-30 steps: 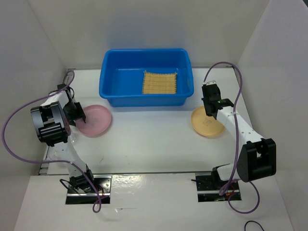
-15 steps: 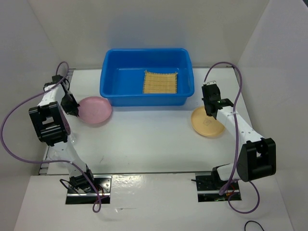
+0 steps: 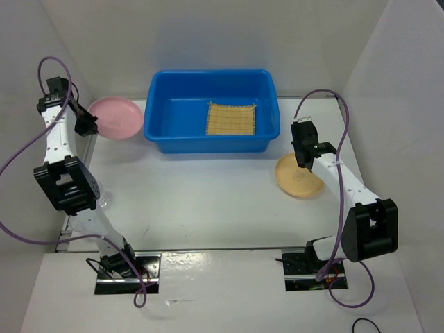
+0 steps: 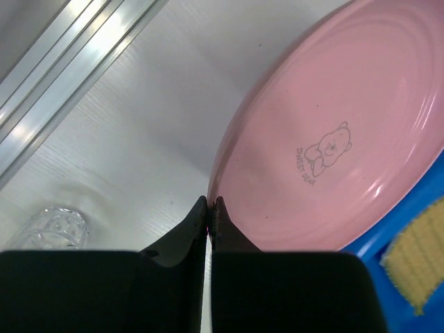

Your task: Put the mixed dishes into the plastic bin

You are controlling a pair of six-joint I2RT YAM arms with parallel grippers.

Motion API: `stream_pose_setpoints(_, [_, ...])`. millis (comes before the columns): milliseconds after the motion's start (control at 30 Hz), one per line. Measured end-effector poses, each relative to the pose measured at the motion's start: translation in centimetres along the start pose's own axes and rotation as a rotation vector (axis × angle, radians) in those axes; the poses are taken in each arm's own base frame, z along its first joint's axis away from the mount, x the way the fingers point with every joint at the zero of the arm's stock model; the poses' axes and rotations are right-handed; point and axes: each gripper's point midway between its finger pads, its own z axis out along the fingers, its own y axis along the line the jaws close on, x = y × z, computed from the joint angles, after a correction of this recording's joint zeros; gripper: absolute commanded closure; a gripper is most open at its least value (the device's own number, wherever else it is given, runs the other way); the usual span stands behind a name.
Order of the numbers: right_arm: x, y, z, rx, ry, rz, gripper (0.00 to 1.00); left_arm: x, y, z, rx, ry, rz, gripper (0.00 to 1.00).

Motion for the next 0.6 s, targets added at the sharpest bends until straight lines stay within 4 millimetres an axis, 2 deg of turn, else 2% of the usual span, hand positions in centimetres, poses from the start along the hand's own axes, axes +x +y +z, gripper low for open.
stream_pose_setpoints(100, [0.0, 0.0, 0.0, 0.001, 0.000, 0.000, 0.74, -1.8, -1.3, -2.0, 0.026, -0.044, -0.046, 1.00])
stream_pose_setpoints(200, [0.0, 0.0, 0.0, 0.003, 0.000, 0.000, 0.74, -4.9, -3.9, -4.5, 0.094, -0.133, -0.073, 1.00])
stream_pose_setpoints(267, [0.0, -0.1, 0.0, 0.003, 0.000, 0.000, 0.74, -7.1, -6.4, -6.7, 0.156, -0.199, -0.073, 1.00])
stream_pose_setpoints(367, [0.0, -0.1, 0.0, 0.006, 0.001, 0.000, 0.74, -9.5, -11.5, -9.7, 0.299, -0.280, -0.067, 1.00])
stream_pose_setpoints(467, [0.0, -0.2, 0.0, 0.014, 0.001, 0.002, 0.74, -9.3, -17.4, -11.1, 0.495, -0.291, -0.034, 1.00])
stream_pose_setpoints(600, [0.0, -0.4, 0.0, 0.023, 0.000, 0.008, 0.74, -3.3, -23.7, -9.1, 0.613, -0.134, 0.031, 1.00])
